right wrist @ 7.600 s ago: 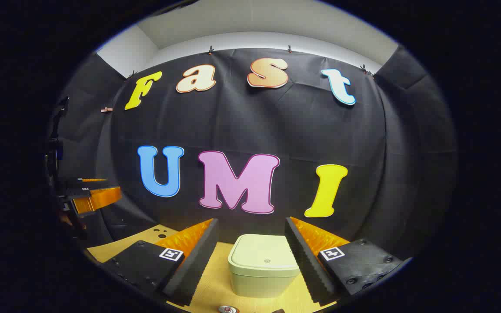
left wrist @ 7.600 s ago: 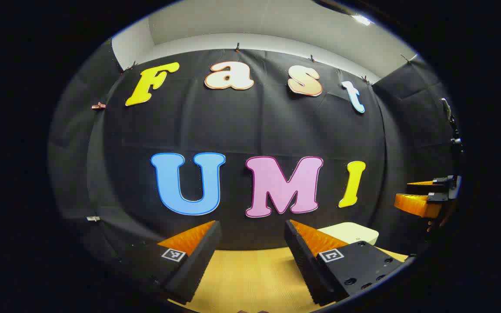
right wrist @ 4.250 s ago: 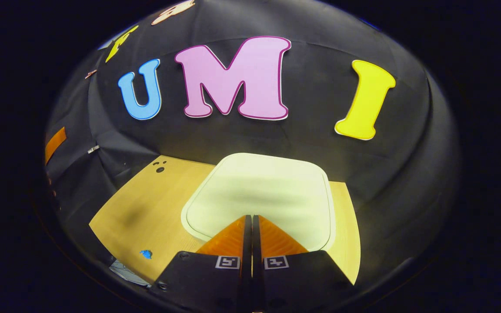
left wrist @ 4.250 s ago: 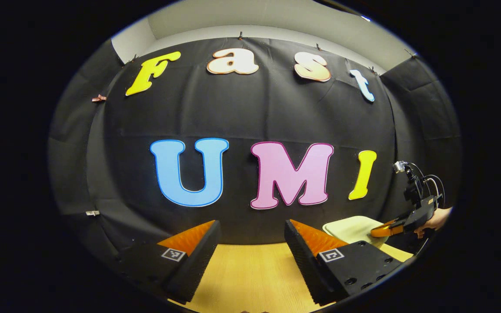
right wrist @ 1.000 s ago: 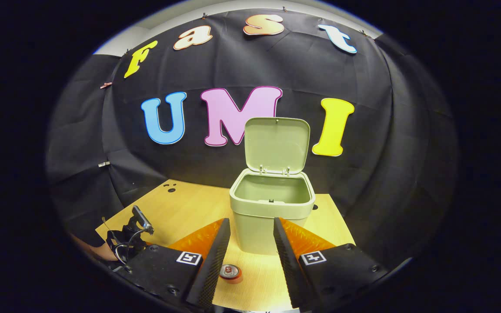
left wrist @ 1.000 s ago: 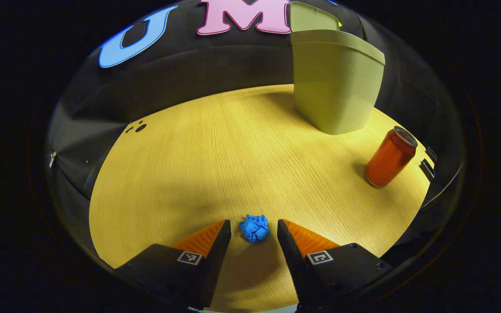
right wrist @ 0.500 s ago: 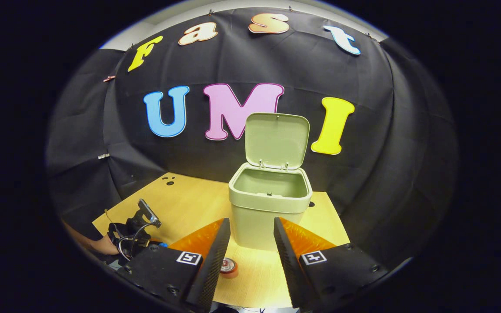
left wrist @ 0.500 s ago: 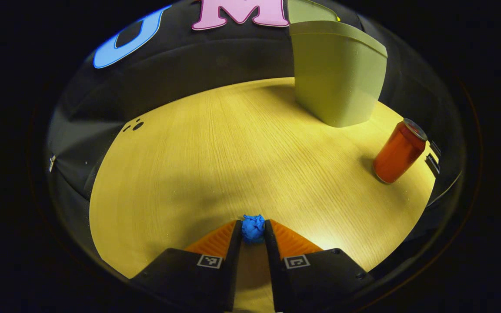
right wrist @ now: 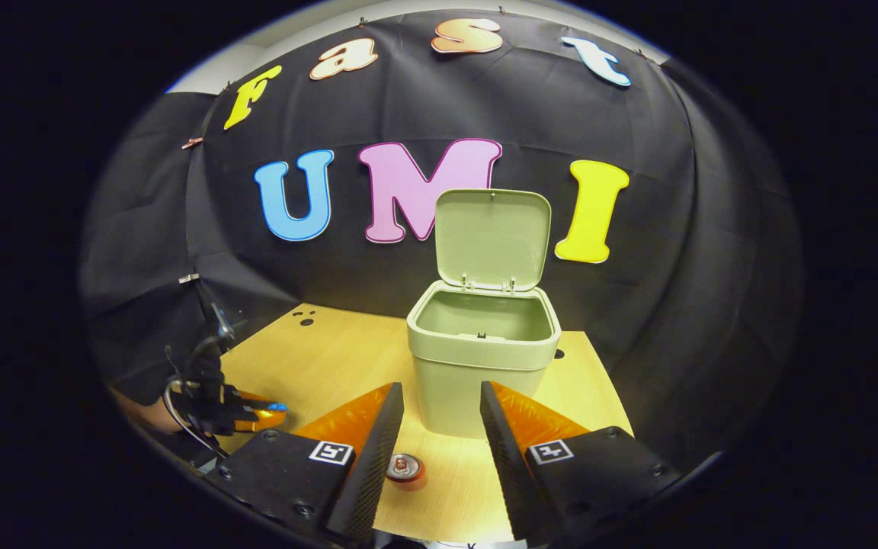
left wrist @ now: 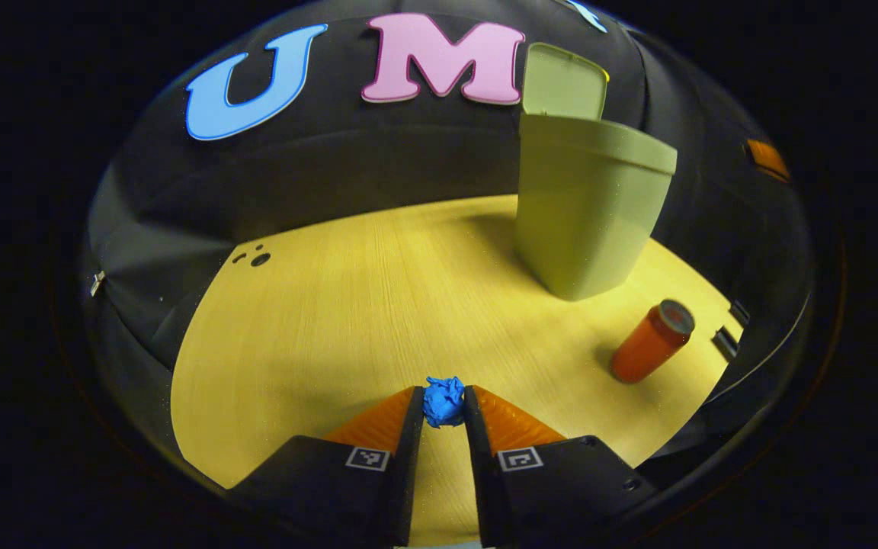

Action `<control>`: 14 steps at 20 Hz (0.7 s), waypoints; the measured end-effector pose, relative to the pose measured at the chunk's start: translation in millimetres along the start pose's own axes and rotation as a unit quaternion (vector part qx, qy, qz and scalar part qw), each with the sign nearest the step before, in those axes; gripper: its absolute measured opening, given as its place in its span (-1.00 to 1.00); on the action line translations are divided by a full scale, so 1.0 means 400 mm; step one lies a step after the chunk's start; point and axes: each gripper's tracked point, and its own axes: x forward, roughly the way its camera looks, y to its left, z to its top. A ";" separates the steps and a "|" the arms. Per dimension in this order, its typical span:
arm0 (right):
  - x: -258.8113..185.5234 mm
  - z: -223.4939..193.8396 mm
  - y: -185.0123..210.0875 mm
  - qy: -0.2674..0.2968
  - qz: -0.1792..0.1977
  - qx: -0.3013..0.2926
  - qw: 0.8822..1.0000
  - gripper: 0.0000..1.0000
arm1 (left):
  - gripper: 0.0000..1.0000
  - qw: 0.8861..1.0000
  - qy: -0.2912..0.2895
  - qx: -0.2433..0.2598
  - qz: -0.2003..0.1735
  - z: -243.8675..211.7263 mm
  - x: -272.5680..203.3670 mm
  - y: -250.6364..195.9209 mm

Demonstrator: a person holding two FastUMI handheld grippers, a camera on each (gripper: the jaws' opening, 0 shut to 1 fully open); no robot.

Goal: Press the lid of the desktop garbage bin to open it, pick up the crumpled paper on the desktop and throw it into the bin, then pick up the pop can on the desktop and drop it into the bin, and finally close the garbage bin lid.

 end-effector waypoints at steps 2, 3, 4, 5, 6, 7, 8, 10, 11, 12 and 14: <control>0.010 -0.010 0.011 0.003 0.008 0.003 1.000 0.37 | -0.27 1.000 -0.025 -0.009 -0.011 0.073 -0.023 -0.016; 0.014 -0.014 0.015 0.005 0.011 0.004 1.000 0.37 | -0.34 0.999 -0.039 -0.014 -0.021 0.113 -0.045 -0.025; 0.019 -0.024 0.022 0.008 0.015 0.005 1.000 0.38 | -0.26 0.998 -0.052 -0.020 -0.028 0.152 -0.061 -0.034; 0.023 -0.030 0.026 0.010 0.019 0.004 1.000 0.38 | -0.26 0.997 -0.066 -0.024 -0.033 0.192 -0.075 -0.037; 0.027 -0.035 0.031 0.011 0.023 0.004 1.000 0.38 | -0.27 0.996 -0.080 -0.025 -0.037 0.233 -0.088 -0.040; 0.030 -0.044 0.039 0.014 0.029 0.004 0.999 0.38 | -0.27 0.994 -0.097 -0.025 -0.041 0.275 -0.103 -0.047; 0.035 -0.056 0.041 0.020 0.031 0.002 0.999 0.38 | -0.27 0.992 -0.113 -0.023 -0.044 0.321 -0.119 -0.052; 0.039 -0.078 0.045 0.028 0.035 0.005 0.999 0.39 | -0.27 0.988 -0.143 -0.015 -0.054 0.411 -0.141 -0.073; 0.041 -0.087 0.047 0.033 0.036 0.008 0.999 0.39 | -0.27 0.985 -0.158 -0.010 -0.062 0.453 -0.150 -0.089; 0.044 -0.100 0.049 0.038 0.037 0.011 0.999 0.39 | -0.17 0.982 -0.172 -0.006 -0.071 0.496 -0.158 -0.106; 0.041 -0.117 0.051 0.045 0.037 0.013 0.998 0.41 | -0.27 0.976 -0.196 -0.002 -0.094 0.572 -0.164 -0.144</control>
